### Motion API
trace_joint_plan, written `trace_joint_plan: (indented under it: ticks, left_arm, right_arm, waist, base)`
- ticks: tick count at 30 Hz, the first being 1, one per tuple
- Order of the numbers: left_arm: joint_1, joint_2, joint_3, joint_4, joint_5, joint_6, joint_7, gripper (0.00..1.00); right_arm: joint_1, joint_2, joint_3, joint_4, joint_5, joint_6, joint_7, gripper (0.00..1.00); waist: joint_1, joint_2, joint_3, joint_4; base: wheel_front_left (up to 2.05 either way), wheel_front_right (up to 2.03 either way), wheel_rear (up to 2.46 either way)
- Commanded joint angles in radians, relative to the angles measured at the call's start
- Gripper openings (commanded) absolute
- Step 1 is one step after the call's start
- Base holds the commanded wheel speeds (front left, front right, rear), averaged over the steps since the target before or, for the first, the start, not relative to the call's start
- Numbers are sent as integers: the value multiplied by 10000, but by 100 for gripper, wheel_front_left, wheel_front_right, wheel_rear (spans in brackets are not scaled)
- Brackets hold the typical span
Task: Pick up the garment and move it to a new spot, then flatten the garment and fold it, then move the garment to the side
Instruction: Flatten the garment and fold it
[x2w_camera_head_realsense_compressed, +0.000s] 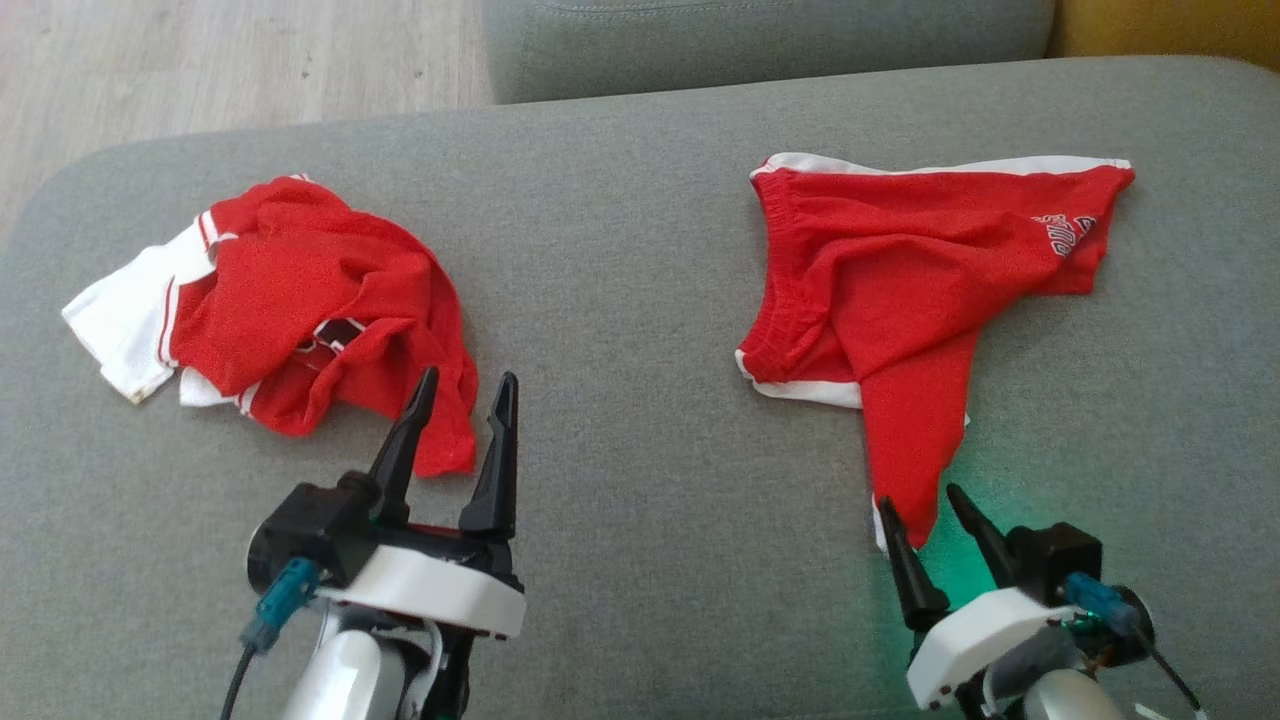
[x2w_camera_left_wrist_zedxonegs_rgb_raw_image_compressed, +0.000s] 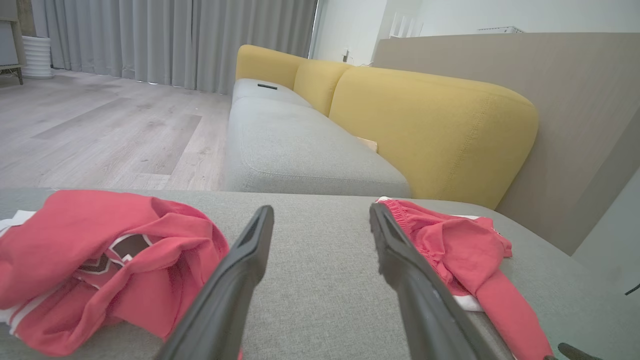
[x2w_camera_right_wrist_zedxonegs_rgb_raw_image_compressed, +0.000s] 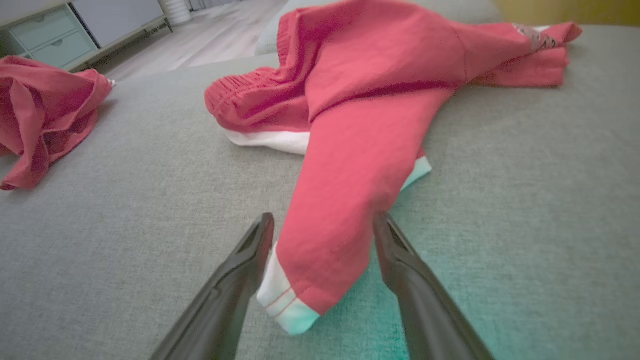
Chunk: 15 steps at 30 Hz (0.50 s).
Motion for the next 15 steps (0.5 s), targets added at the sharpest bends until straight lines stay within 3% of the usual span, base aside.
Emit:
trace_joint_plan:
  ticks: [1, 9, 10, 11, 12, 15]
  left_arm:
    - [-336, 14, 268, -309, 39, -12, -49, 100]
    - [-410, 14, 191, -290, 22, -3, -49, 100]
    - [-417, 14, 195, -295, 21, 7, -49, 100]
    - [-427, 14, 201, -301, 23, 15, -49, 100]
    - [-435, 14, 208, -305, 25, 21, -49, 100]
    - [-427, 14, 237, -308, 37, 26, -49, 100]
  right_arm:
    - [-219, -7, 280, -264, 38, -7, 79, 100]
    - [-310, -5, 473, 68, 193, -7, 724, 100]
    - [-347, -4, 488, 113, 197, -7, 759, 84]
    - [-400, -4, 479, 150, 168, -7, 763, 9]
    - [-456, -4, 425, 186, 130, -7, 755, 0]
    - [-647, -4, -94, 209, -71, -7, 641, 0]
  waist:
    - [0, 0, 30, 5]
    - [0, 0, 170, 78]
    - [0, 0, 194, 78]
    - [0, 0, 217, 75]
    - [0, 0, 234, 69]
    - [0, 0, 235, 10]
  base:
    - [0, 0, 0]
    - [0, 0, 0]
    - [0, 0, 0]
    - [0, 0, 0]
    - [0, 0, 0]
    - [0, 0, 0]
